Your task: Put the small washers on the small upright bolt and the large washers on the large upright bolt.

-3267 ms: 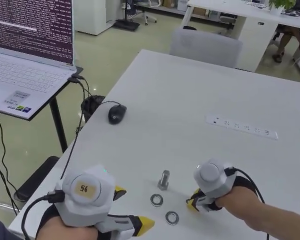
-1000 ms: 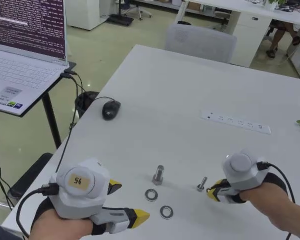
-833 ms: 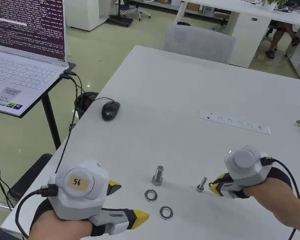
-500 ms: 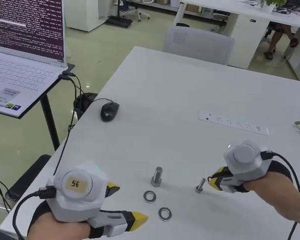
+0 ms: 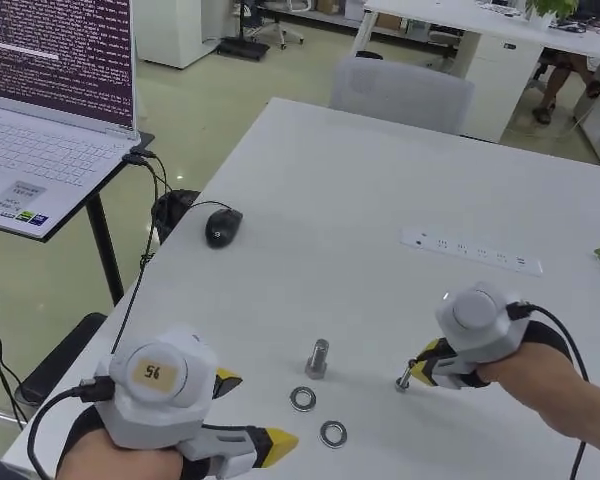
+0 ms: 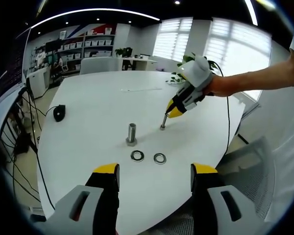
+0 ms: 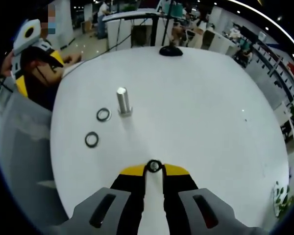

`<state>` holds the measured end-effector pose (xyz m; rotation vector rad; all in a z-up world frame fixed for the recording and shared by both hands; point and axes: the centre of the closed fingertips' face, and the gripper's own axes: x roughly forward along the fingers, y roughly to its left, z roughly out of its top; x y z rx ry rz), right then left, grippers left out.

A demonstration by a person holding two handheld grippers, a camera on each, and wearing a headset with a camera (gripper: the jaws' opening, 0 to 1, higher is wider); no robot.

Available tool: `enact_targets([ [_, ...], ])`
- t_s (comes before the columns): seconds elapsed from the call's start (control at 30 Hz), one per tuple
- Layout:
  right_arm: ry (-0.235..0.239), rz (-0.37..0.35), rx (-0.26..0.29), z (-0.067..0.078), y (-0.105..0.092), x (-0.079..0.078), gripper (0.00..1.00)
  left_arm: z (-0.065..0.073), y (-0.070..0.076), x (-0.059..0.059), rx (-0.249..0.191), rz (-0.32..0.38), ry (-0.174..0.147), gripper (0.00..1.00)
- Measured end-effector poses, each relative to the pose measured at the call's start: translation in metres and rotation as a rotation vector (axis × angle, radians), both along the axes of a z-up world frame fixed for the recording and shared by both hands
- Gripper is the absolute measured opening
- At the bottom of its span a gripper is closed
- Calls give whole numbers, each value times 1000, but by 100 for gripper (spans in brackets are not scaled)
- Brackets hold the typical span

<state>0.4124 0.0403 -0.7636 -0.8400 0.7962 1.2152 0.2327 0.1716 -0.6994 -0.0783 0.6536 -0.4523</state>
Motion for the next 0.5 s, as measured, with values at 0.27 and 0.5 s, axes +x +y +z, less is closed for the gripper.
enact_targets([
  [0.27, 4, 1, -8, -1, 0, 2, 14, 0, -2, 0, -3, -2, 0, 58],
  [0.5, 9, 4, -15, -4, 1, 3, 14, -1, 0, 0, -3, 2, 1, 58],
])
